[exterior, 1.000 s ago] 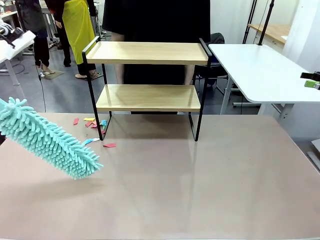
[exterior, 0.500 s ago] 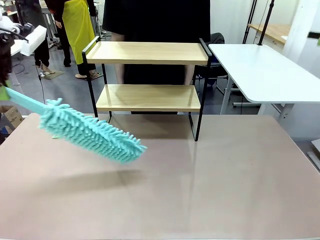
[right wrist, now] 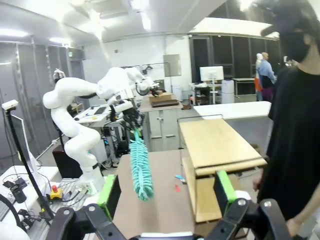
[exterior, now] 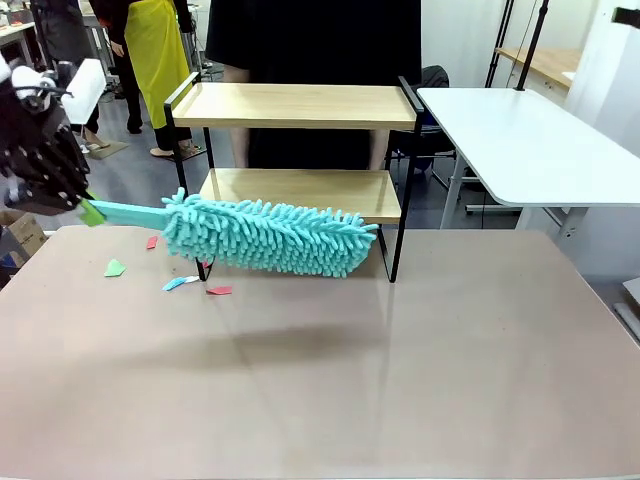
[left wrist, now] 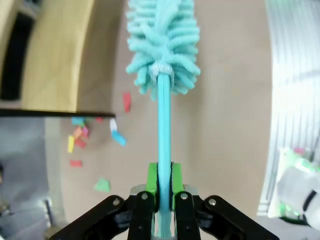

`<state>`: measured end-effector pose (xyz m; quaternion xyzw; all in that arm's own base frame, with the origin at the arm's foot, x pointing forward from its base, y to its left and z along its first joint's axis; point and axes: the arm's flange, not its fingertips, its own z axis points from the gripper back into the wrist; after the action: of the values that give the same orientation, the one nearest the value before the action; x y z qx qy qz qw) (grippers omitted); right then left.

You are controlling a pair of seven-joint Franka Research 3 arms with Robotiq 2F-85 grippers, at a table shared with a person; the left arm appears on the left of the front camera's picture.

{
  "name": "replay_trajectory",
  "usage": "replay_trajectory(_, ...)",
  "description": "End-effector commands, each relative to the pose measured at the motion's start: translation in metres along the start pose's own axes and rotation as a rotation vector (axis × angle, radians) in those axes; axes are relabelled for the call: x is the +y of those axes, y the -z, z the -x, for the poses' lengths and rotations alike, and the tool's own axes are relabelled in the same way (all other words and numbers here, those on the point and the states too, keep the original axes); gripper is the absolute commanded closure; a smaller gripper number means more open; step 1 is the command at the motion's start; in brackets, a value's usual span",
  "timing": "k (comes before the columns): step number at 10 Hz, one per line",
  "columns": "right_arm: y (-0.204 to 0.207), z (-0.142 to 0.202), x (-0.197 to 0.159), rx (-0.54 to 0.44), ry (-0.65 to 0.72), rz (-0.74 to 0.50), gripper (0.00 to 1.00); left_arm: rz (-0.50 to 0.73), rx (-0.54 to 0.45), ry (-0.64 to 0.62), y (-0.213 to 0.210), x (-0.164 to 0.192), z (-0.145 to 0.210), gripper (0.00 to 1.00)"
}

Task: Clean the shelf.
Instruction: Hand the Duster back to the human.

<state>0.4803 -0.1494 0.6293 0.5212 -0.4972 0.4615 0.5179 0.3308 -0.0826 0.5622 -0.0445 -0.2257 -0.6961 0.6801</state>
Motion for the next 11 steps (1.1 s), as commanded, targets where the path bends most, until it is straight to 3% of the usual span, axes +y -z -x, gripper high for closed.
replay_trajectory(1, 0.028, 0.000, 0.030, 0.016, 0.018, -0.044, 0.00, 0.017, -0.198, 0.056, 0.016, -0.011, 0.025, 0.87)
replay_trajectory(2, 0.045, 0.002, 0.045, 0.033, 0.012, -0.070, 0.00, 0.027, -0.271, 0.057, 0.025, -0.014, 0.034, 0.87)
replay_trajectory(5, 0.090, 0.020, 0.068, 0.103, -0.001, -0.066, 0.00, 0.042, -0.366, 0.066, 0.045, -0.018, 0.048, 0.87)
replay_trajectory(8, 0.120, 0.045, 0.078, 0.098, -0.012, -0.068, 0.00, 0.046, -0.299, 0.039, 0.053, -0.019, 0.037, 0.87)
replay_trajectory(9, 0.104, 0.028, 0.071, 0.108, 0.027, -0.083, 0.00, 0.048, -0.268, 0.065, 0.048, -0.018, 0.028, 0.87)
replay_trajectory(11, 0.104, 0.028, 0.071, 0.108, 0.027, -0.083, 0.00, 0.052, -0.312, 0.027, 0.049, -0.009, 0.043, 0.87)
